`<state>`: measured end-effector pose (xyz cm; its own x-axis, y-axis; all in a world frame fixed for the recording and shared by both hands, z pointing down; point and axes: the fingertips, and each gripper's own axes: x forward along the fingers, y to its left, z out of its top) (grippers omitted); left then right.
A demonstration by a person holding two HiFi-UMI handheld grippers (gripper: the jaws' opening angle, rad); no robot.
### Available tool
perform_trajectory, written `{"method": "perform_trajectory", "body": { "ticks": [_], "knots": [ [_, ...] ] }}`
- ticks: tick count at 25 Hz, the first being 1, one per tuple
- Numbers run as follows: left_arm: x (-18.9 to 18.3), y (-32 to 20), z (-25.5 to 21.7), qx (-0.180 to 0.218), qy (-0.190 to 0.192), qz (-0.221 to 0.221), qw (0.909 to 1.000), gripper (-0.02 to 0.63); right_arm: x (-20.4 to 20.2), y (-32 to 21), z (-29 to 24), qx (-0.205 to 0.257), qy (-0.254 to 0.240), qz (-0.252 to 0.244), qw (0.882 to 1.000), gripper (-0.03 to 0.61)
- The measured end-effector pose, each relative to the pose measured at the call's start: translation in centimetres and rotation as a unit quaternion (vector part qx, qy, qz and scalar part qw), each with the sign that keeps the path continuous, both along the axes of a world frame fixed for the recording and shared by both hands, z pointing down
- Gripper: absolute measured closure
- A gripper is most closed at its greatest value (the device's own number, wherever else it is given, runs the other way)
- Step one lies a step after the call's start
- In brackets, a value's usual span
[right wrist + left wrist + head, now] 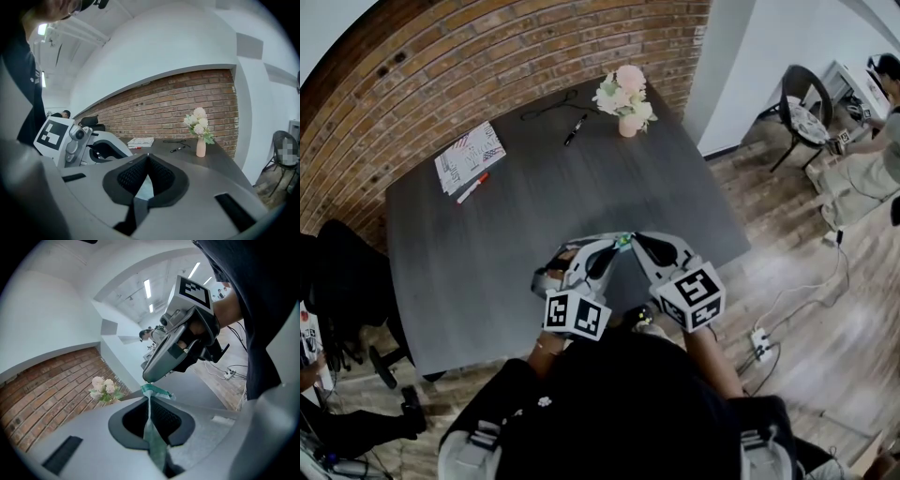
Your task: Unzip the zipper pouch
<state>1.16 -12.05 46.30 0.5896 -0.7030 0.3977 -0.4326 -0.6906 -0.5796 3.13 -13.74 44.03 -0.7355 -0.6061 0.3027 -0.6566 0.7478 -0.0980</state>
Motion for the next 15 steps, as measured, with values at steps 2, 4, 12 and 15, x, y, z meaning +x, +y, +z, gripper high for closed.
{"method": "perform_trajectory", "body": {
  "ticks": [2, 4, 12, 15],
  "knots": [
    [-0.1, -0.02, 0.02, -0.001, 0.002, -0.001, 1.0, 0.606, 0.07, -0.13, 0.03, 0.001, 0.005, 0.005, 1.0, 0.577],
    [-0.22, -0.12, -0.04, -0.003, 0.008, -0.002, 1.0, 0.607, 0.25, -0.36, -0.07, 0.002, 0.008, 0.011, 1.0, 0.577],
    [-0.18, 0.07, 0.07, -0.004, 0.0, 0.004, 1.0, 0.606, 0.37, -0.5, 0.31, 0.001, 0.003, 0.017, 1.0, 0.577],
    [-0.19, 0.26, 0.2, -0.012, 0.001, 0.004, 0.9999, 0.607, 0.47, -0.39, 0.68, -0.006, -0.005, 0.019, 1.0, 0.577]
  ]
}}
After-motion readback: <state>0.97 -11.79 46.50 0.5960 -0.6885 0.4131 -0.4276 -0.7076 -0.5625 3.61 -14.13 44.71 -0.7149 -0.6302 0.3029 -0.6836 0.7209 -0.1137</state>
